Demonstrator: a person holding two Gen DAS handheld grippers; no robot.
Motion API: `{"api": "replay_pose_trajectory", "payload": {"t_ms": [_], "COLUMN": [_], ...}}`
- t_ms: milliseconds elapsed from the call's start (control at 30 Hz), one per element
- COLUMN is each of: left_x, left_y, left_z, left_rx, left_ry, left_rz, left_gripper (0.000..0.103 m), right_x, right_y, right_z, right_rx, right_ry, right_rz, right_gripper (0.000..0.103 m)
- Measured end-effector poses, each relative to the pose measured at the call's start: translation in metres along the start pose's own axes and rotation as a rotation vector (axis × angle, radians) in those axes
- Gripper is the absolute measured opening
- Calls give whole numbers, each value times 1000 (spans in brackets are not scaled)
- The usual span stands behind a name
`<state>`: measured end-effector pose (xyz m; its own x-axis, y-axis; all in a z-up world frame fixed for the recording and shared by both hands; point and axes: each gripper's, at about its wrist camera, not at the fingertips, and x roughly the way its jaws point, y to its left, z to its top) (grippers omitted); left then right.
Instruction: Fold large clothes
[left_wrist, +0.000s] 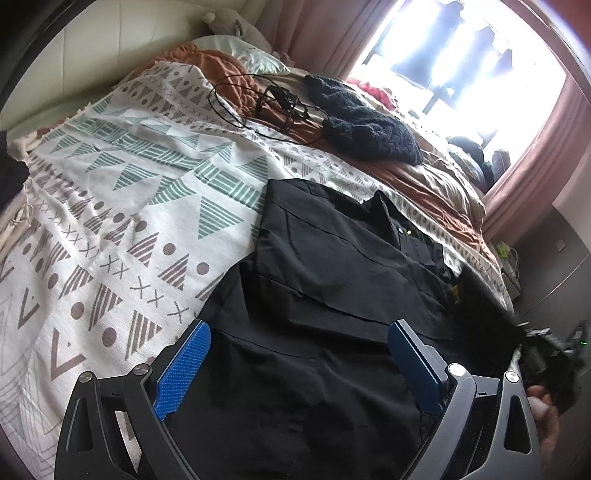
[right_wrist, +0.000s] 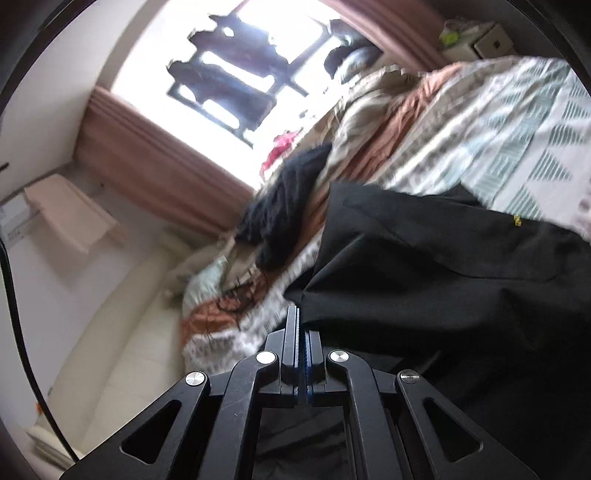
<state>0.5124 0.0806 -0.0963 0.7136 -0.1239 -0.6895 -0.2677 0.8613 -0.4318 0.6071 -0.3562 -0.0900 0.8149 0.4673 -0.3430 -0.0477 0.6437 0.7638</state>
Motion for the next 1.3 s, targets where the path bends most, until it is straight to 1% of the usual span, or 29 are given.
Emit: {"api": "replay_pose_trajectory", "payload": {"t_ms": [67,100,133,167,200,333,400,467,667,800,867,933,1067,1167,1233,1267,1300], "left_x": [0,-1,-1,0,0,0,-1,-1,-4,-1,3,7,19,25,26,26,26], "left_y": [1,0,-1,-2,-4,-15,-22,-27,-37,-37,-37,-36,-32,-28,-25,-24,-22], "left_z": [2,2,2,2,1,-3,-7,-10,-18,-19,-18,-18,-15,-14,-14,-13,-13], "left_rx": [-8,-11,-13,-12,-9,1,9,15,41,39,39,37,28,19,15,14,13], "left_ry": [-3,-6,-7,-6,-4,3,4,6,5,8,10,12,24,34,39,38,36], "left_rz": [-3,-6,-8,-10,-13,-34,-38,-40,-33,-13,1,12,39,55,58,61,64], "left_gripper": [97,97,97,97,97,97,97,97,97,97,97,97,97,97,97,97,97], "right_x": [18,25,40,48,53,40,24,12,-35,-56,-59,-64,-67,-63,-62,-62,-63], "right_y": [-12,-17,-27,-33,-43,-62,-70,-73,-110,-142,-155,-167,-177,-179,-179,-177,-176], "right_z": [-12,-17,-24,-29,-35,-44,-43,-40,-18,-5,-3,1,11,15,17,17,18], "right_rx": [31,49,83,114,161,211,236,243,288,330,365,390,376,363,345,335,328], "right_ry": [71,106,179,220,256,259,248,233,174,167,176,165,130,123,105,101,87], "right_rz": [-37,-55,-71,-75,-79,-105,-98,-122,-197,-264,-280,-277,-299,-311,-326,-339,-347], "right_gripper": [8,14,23,48,63,64,64,67,67,67,67,67,67,66,45,22,18]}}
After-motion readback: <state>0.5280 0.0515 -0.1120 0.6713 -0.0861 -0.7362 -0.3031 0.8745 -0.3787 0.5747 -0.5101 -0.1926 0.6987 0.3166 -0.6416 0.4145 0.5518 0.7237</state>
